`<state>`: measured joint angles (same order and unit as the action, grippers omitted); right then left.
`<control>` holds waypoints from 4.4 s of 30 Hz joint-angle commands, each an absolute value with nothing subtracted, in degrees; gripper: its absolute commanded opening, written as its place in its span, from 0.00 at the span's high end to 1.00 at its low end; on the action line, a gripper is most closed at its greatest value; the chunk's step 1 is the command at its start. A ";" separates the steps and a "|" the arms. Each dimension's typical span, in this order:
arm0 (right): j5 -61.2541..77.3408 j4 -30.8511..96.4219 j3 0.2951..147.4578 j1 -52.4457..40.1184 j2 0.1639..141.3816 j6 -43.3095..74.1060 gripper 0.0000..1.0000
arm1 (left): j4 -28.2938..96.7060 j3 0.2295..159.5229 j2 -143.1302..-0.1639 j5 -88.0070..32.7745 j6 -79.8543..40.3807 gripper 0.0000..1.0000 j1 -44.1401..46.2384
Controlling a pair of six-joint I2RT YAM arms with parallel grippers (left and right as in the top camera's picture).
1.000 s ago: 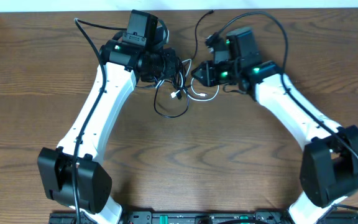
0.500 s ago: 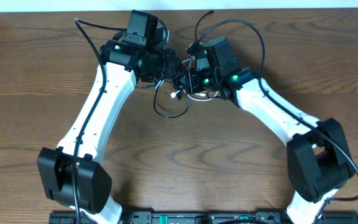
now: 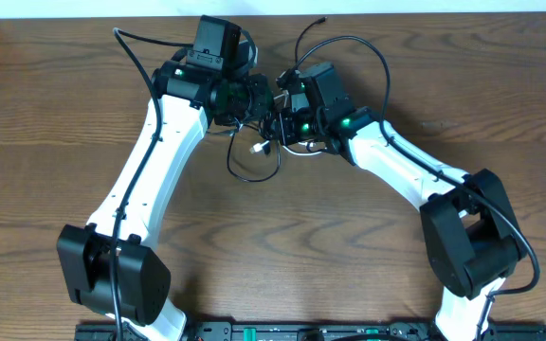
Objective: Untangle cables
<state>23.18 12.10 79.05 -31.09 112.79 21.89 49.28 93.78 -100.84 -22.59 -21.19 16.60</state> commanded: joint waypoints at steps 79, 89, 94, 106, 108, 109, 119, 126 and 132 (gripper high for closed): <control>41.47 17.10 79.72 -21.87 115.81 16.73 0.67 | 44.88 84.31 -120.66 -15.84 -25.85 0.92 16.47; 40.93 21.93 79.72 -23.90 116.07 16.45 0.64 | 44.84 84.31 -120.66 -15.84 -26.50 0.92 16.47; 36.86 24.73 79.72 -26.15 116.27 16.16 0.73 | 44.91 84.31 -120.66 -15.86 -27.14 0.92 16.47; 47.13 27.66 80.01 -22.50 112.36 6.20 0.99 | 44.91 84.31 -120.66 -13.08 -27.09 0.92 16.34; 50.17 30.33 80.38 -20.53 109.23 3.49 0.99 | 44.91 84.31 -120.66 -12.36 -27.09 0.92 16.21; 50.13 31.57 80.51 -19.62 107.59 2.96 0.99 | 44.91 84.31 -120.66 -12.38 -27.09 0.92 16.12; 49.80 38.09 80.55 -12.73 94.72 0.32 0.99 | 44.51 84.31 -120.66 -12.38 -27.09 0.92 15.16; 40.99 38.37 80.51 -15.51 97.62 2.85 0.58 | 44.45 84.31 -120.66 -12.40 -27.16 0.92 15.18; 40.69 33.74 80.51 -19.86 104.22 7.75 0.53 | 44.23 84.31 -120.66 -17.04 -29.47 0.92 15.18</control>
